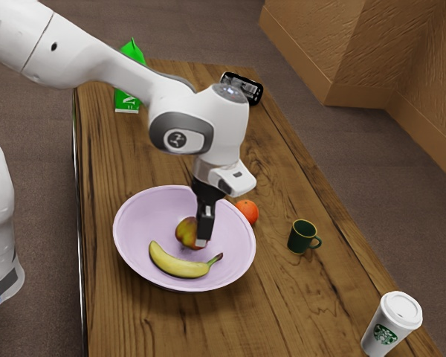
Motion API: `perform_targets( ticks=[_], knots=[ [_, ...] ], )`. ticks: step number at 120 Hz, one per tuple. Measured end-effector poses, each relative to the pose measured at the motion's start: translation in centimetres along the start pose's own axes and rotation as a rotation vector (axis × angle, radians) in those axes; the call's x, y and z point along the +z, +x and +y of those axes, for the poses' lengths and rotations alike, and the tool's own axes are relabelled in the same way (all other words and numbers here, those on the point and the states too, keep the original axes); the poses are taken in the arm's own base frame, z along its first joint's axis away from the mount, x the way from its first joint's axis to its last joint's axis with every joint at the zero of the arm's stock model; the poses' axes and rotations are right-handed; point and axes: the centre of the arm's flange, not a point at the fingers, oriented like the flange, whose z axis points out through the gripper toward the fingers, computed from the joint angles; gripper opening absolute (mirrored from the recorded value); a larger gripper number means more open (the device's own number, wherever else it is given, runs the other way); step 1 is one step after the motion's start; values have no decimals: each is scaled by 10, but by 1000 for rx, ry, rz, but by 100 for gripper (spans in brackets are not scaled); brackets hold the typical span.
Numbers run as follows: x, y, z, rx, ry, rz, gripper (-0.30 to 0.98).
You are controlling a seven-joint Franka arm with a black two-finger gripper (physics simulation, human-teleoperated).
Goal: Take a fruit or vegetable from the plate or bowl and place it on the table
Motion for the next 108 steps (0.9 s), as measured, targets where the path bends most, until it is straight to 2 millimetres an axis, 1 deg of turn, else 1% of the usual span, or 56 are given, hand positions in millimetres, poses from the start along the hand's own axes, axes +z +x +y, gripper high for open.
perform_targets(
  ticks=[20,68,74,91,108],
  knots=[
    [3,2,-3,-4,-5,-1,65],
    [10,-5,-8,-11,-5,-66,65],
    [10,-6,-8,-10,-4,-70,63],
    [8,-5,-8,4,17,-72,52],
    [6,-6,-8,14,33,-78,50]
  ],
)
